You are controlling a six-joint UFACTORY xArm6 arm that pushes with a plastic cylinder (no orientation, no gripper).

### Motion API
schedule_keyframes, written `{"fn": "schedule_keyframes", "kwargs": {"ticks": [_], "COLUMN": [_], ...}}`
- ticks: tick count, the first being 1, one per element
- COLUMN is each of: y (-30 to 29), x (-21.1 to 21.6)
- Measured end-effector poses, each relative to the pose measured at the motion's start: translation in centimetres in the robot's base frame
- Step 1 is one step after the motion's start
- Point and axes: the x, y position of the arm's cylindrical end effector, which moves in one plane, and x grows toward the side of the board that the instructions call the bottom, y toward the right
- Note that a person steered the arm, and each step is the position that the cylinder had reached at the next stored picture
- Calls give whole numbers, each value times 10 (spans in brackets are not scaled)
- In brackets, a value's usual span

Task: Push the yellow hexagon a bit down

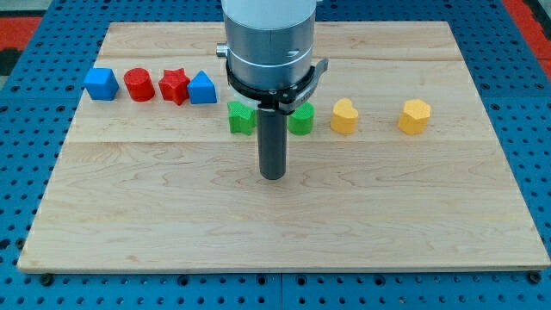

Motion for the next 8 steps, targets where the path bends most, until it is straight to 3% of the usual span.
{"fn": "schedule_keyframes", "kwargs": {"ticks": [4, 6, 7, 8], "y": [20, 237, 296, 236], "x": [0, -66, -94, -120]}}
